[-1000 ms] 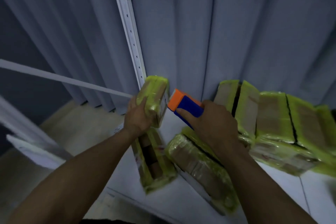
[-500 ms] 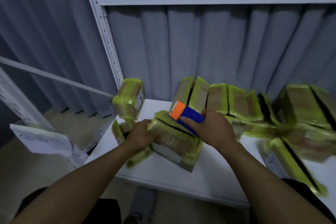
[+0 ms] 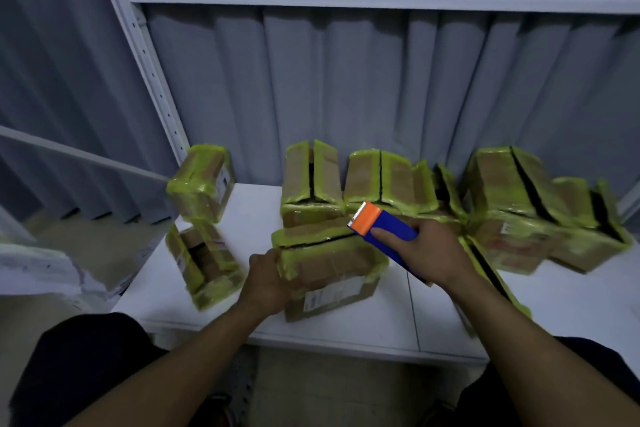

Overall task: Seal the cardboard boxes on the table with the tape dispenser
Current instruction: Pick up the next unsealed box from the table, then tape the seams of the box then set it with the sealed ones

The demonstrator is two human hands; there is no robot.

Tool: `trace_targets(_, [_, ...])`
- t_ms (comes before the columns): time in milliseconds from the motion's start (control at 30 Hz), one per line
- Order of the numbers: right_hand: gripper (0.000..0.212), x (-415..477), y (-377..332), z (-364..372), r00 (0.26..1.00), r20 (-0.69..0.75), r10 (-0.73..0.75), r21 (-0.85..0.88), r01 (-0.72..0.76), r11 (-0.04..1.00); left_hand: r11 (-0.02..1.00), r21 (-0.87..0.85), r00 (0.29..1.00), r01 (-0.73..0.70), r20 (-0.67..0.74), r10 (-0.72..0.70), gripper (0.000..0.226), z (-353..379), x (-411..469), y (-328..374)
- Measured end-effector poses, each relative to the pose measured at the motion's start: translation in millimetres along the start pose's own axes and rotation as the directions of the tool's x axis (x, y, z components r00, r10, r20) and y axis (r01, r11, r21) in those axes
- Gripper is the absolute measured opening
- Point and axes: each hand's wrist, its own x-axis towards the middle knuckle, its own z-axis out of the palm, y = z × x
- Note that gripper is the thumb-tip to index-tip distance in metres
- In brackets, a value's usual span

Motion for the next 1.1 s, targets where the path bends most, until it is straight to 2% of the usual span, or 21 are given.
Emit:
trace_targets(67, [0.064,-1.5,8.1,-2.7,1.000,0.008,0.023,-0.006,-0.023,1.000,1.000,-0.013,1.000,0.005,-0.005,-0.005,0.064,6.1,-10.0,-0.1])
trace_targets(367, [0.071,-4.8,24.4,-8.5,0.999,0.038,0.033,-0.102,-0.029,0.994,0.998,0.008,0.995,-0.067,0.072,0.066,0.059,28.8,-35.2,11.8])
trace_targets(433, [0.068,-3.5,26.4,-10.4,0.999,0.028,0.024,-0.073,-0.022,0.997,0.994,0.083,0.995,-0.072,0.075,0.065,0.061,24.6,-30.6,16.2])
trace_targets(500, [0.065,-3.4,26.5,-12.6,1.000,0.021,0.021,-0.034,-0.021,0.999,0.961,0.263,0.996,-0.078,0.049,0.068,0.072,22.2,-28.5,17.9])
trace_targets(600, [0.063,-0.6,20.9,-13.4,1.000,0.000,0.011,0.022,-0.011,1.000,0.835,0.505,0.972,-0.217,0.029,0.234,0.119,22.4,-19.2,11.7])
trace_targets(667, [0.058,2.3,15.1,-12.1,1.000,-0.023,-0.010,0.094,0.012,0.995,0.797,0.477,0.926,-0.372,0.129,0.355,0.118,24.7,-7.0,9.0])
trace_targets(767, [0.060,7.7,6.6,-3.7,0.998,0.003,-0.055,0.194,0.053,0.980,0.795,0.312,0.847,-0.521,0.306,0.435,0.098,28.1,4.8,3.6])
trace_targets(833, [0.065,14.1,4.7,4.8,0.997,0.048,-0.053,0.254,0.039,0.966,0.807,0.308,0.844,-0.505,0.371,0.387,0.090,34.7,4.0,-1.8])
trace_targets(933, [0.071,24.2,4.5,15.1,0.985,0.173,-0.021,0.284,-0.029,0.958,0.744,0.455,0.852,-0.490,0.431,0.297,0.090,46.0,-6.6,4.3])
trace_targets(1033, [0.067,30.7,9.9,26.2,0.958,0.284,0.037,0.210,-0.100,0.973,0.804,0.365,0.856,-0.470,0.412,0.313,0.086,50.0,-12.4,11.9])
trace_targets(1100, [0.069,34.7,15.6,34.9,0.946,0.320,0.057,0.171,-0.117,0.978,0.854,0.292,0.878,-0.432,0.352,0.324,0.097,47.7,-11.4,7.7])
